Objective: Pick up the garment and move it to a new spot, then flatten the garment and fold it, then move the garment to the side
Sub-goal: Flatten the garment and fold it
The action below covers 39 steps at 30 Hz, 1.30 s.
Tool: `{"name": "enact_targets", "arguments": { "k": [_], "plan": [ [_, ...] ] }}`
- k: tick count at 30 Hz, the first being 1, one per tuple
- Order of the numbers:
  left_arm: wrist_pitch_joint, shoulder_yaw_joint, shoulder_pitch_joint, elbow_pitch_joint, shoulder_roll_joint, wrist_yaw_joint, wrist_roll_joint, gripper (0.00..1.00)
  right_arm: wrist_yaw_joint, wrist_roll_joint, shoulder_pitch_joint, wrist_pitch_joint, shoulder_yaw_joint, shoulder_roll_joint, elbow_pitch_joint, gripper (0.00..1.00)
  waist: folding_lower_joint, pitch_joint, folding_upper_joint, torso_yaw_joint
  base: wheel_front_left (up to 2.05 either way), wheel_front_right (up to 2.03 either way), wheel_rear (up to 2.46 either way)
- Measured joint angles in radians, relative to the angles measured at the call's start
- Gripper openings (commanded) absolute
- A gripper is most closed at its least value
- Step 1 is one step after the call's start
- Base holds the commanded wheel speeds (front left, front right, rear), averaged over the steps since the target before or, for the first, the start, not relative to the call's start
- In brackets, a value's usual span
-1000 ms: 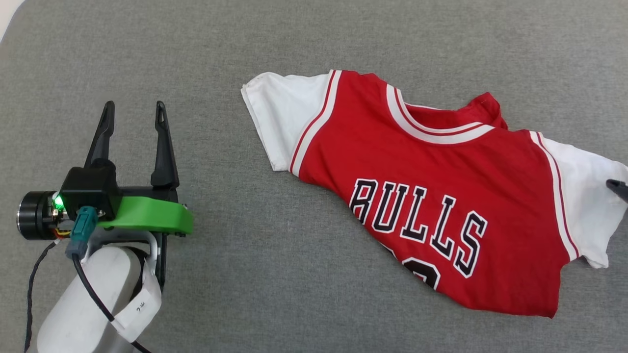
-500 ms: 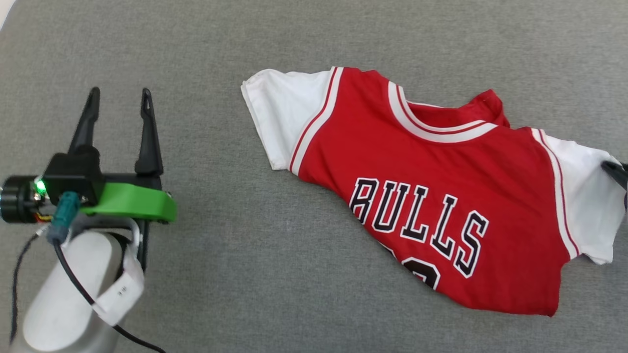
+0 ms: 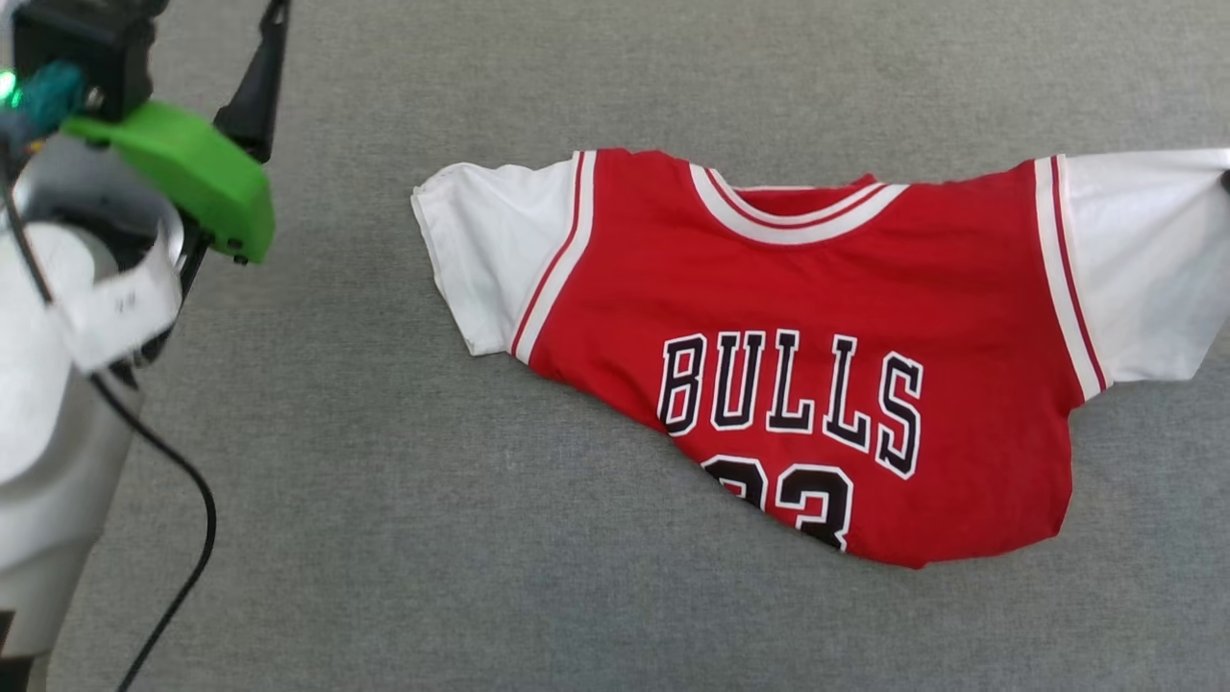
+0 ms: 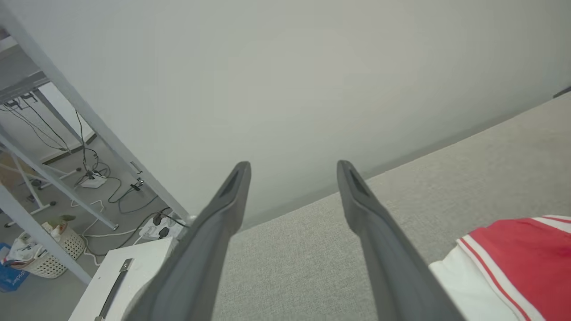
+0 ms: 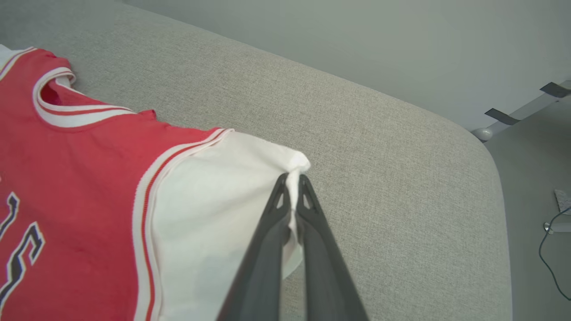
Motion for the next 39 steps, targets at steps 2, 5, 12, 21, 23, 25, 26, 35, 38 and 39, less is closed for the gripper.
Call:
{"name": "enact_targets", "arguments": {
  "k": [2, 5, 12, 21, 23, 25, 26, 35, 38, 39],
  "plan": [
    [0.108, -0.039, -0.052, 0.028, 0.002, -0.037, -0.025, 1.0, 0.0, -0.001, 0.001, 0.0, -0.01, -0.002, -0.017, 0.0, 0.0, 0.012, 0.0, -0.008, 0.0, 0.0, 0.0],
    [0.291, -0.108, -0.114, 0.069, 0.006, -0.066, -0.084, 1.0, 0.0, -0.008, 0.003, 0.0, -0.018, -0.001, -0.038, 0.0, 0.0, 0.031, 0.0, -0.018, 0.0, 0.0, 0.0],
    [0.657, -0.306, -0.222, 0.11, 0.012, -0.077, -0.298, 1.0, 0.0, -0.018, 0.006, 0.018, -0.03, 0.016, -0.053, 0.0, 0.0, 0.074, 0.0, -0.04, 0.0, 0.0, 0.0],
    [0.756, -0.468, -0.349, 0.219, 0.018, -0.077, -0.382, 1.0, 0.0, -0.028, -0.012, 0.027, -0.019, 0.042, -0.065, 0.0, 0.0, 0.134, 0.0001, -0.066, 0.0, 0.0, 0.0],
    [0.756, -0.502, -0.372, 0.26, 0.018, -0.077, -0.381, 1.0, 0.0, -0.03, -0.022, 0.027, -0.011, 0.049, -0.064, 0.0, 0.0, 0.149, 0.0, -0.072, 0.0, 0.0, 0.0],
    [0.759, -0.534, -0.385, 0.29, 0.017, -0.077, -0.383, 1.0, 0.0, -0.03, -0.027, 0.027, 0.004, 0.055, -0.064, 0.0, 0.0, 0.161, 0.0, -0.077, 0.0, 0.0, 0.0],
    [0.766, -0.549, -0.394, 0.301, 0.016, -0.077, -0.391, 1.0, 0.0, -0.03, -0.028, 0.026, 0.01, 0.058, -0.062, 0.0, 0.0, 0.167, 0.0, -0.08, 0.0, 0.0, 0.0],
    [0.735, -0.649, -0.421, 0.307, 0.03, -0.077, -0.474, 0.0, 0.0, -0.027, -0.041, -0.003, 0.044, 0.059, -0.028, 0.0, 0.0, 0.166, 0.0001, -0.079, 0.0, 0.0, 0.0],
    [0.657, -0.673, -0.414, 0.304, 0.027, -0.077, -0.494, 0.0, 0.0, -0.027, -0.046, -0.034, 0.049, 0.057, -0.017, 0.0, 0.0001, 0.147, 0.0, -0.071, 0.0, 0.0, 0.0],
    [0.622, -0.683, -0.413, 0.304, 0.032, -0.077, -0.489, 0.0, 0.0, -0.029, -0.05, -0.049, 0.051, 0.057, -0.015, 0.0, 0.0001, 0.138, 0.0, -0.068, 0.0, 0.0, 0.0]
  ]
}}
